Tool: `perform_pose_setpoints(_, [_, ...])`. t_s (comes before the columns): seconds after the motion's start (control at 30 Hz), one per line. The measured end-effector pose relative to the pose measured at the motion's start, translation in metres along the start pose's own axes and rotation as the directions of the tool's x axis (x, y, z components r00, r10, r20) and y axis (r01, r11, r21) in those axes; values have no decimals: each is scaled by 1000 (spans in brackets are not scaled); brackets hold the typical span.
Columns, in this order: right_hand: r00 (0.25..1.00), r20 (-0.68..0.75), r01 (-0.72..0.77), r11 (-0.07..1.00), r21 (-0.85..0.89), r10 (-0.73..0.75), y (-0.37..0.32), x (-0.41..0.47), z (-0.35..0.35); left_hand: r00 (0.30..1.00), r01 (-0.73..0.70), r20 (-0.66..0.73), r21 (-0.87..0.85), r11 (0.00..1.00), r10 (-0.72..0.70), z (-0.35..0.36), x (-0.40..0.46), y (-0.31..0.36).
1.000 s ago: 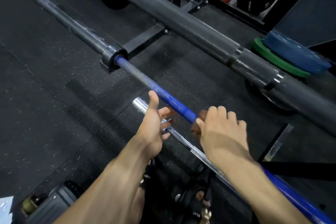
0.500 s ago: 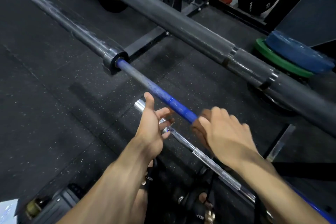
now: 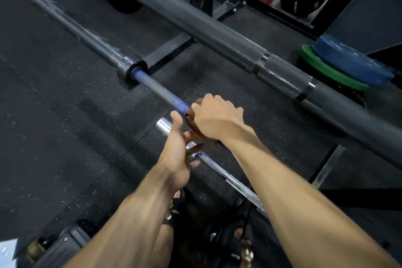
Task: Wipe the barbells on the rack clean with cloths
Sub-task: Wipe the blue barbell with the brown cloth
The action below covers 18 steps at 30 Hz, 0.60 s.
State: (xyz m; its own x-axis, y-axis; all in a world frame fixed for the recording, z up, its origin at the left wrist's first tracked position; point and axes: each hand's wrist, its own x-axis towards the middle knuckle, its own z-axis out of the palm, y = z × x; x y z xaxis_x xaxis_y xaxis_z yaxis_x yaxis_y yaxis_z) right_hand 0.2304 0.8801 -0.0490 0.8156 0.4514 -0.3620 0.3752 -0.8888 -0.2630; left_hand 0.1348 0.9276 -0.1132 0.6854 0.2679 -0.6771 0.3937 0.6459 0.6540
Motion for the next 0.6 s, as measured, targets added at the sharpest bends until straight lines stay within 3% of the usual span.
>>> perform_pose_setpoints(0.27, [987, 139, -81, 997, -16, 82, 80, -44, -11, 1000, 3, 8, -33, 999, -3, 0, 0, 1])
perform_pose_setpoints(0.4, [1000, 24, -17, 999, -47, 18, 46, -24, -8, 999, 15, 47, 31, 999, -17, 3, -3, -2])
perform_pose_setpoints(0.6, [999, -14, 39, 998, -51, -40, 18, -15, -12, 999, 5, 48, 13, 1000, -6, 4, -5, 0])
